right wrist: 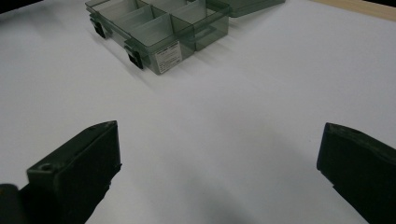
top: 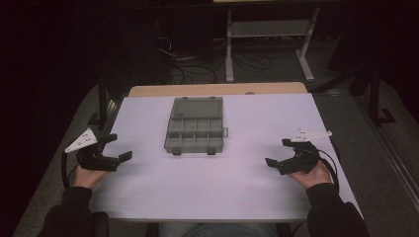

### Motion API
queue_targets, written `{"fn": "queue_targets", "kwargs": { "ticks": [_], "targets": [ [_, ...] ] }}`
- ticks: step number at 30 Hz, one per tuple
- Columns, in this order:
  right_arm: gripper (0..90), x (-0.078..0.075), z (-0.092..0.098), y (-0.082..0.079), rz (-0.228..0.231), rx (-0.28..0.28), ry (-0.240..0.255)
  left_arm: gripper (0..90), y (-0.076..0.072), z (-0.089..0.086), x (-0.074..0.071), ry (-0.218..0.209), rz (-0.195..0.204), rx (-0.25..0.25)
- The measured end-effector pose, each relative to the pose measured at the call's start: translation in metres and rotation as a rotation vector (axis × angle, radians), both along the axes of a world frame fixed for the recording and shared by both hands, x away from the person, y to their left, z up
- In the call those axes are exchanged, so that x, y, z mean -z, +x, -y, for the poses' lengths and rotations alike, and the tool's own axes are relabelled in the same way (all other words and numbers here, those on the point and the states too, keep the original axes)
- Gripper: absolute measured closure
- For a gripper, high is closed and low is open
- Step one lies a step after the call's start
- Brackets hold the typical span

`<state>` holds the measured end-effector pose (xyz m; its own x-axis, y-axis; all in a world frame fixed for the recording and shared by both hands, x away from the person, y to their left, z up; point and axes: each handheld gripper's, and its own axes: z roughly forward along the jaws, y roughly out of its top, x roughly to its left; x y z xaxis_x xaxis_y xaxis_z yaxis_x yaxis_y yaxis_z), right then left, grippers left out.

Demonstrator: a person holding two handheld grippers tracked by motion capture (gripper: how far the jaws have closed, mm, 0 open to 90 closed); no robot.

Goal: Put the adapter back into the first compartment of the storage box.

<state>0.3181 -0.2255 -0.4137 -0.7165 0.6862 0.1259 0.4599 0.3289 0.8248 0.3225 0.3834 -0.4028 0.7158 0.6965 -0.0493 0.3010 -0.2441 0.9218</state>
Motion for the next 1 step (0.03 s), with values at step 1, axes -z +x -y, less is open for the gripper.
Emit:
{"fn": "queue_targets", "kwargs": {
  "ticks": [1],
  "targets": [
    [0.0, 0.0003, -0.0001, 0.0000, 0.000, -0.001, 0.002, 0.0, -0.0004, 0.0007, 0.0010, -0.002, 0.006, 0.002]
  ]
}}
